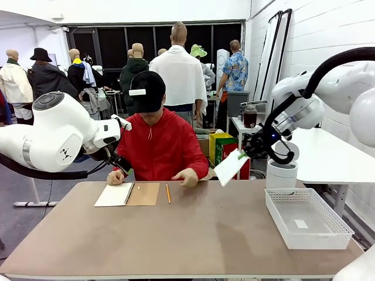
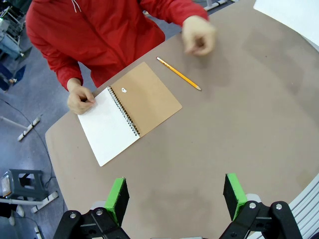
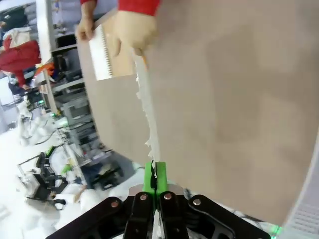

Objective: Sort the paper based on its condition.
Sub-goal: If a person hands you a paper, place it in the Organizing basket , and if it's crumpled, put it in the Trash can.

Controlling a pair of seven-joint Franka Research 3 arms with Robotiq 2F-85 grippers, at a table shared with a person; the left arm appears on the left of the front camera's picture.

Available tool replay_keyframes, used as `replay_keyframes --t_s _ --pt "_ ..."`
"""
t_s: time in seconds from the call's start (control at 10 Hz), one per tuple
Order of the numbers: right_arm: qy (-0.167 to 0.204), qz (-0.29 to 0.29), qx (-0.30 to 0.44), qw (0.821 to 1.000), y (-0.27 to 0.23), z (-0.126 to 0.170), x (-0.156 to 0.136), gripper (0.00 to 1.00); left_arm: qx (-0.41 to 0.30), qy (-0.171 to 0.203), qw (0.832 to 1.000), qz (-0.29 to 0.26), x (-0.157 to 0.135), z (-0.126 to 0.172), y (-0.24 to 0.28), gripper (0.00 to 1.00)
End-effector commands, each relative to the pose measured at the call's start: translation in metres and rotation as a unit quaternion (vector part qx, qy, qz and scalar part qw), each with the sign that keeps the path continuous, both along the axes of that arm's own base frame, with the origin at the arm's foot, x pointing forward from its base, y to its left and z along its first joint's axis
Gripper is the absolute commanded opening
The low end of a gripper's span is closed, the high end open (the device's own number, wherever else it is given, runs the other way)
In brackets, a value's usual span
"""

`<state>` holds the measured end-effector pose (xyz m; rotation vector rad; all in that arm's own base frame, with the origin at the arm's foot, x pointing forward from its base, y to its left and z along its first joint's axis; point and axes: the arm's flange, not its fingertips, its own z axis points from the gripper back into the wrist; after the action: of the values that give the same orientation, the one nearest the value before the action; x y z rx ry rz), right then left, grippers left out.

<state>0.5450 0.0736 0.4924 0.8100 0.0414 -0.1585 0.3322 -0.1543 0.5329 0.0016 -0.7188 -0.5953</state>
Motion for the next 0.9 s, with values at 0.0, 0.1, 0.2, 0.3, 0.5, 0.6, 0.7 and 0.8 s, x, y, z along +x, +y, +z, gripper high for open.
replay_keyframes --t_s 0.0,0.1,0.2,0.3,0.5,0.6,0.7,0.8 --pt "-0.020 0.009 -0.047 0.999 -0.023 -0.010 -0.010 0.00 0.001 0.000 1.000 0.000 0.000 0.000 0.000 1.00" --pt "-0.018 -0.010 -0.065 0.998 -0.032 -0.011 -0.010 0.00 0.001 0.000 1.000 0.000 0.000 0.000 0.000 1.00" --pt "-0.010 -0.041 -0.081 0.996 -0.035 -0.010 -0.006 0.00 0.001 0.000 1.000 0.000 0.000 0.000 0.000 1.00" --pt "-0.011 0.003 -0.048 0.999 -0.031 -0.006 -0.003 0.00 0.001 0.000 1.000 0.000 0.000 0.000 0.000 1.00" --pt "-0.011 0.003 -0.048 0.999 -0.031 -0.006 -0.003 0.00 0.001 0.000 1.000 0.000 0.000 0.000 0.000 1.00" --pt "-0.011 0.003 -0.048 0.999 -0.031 -0.006 -0.003 0.00 0.001 0.000 1.000 0.000 0.000 0.000 0.000 1.00" --pt "-0.012 -0.003 -0.060 0.998 -0.035 -0.009 -0.003 0.00 0.001 0.000 1.000 0.000 0.000 0.000 0.000 1.00" --pt "-0.026 -0.005 -0.066 0.997 -0.042 -0.012 -0.007 0.00 0.001 0.000 1.000 0.000 0.000 0.000 0.000 1.00"
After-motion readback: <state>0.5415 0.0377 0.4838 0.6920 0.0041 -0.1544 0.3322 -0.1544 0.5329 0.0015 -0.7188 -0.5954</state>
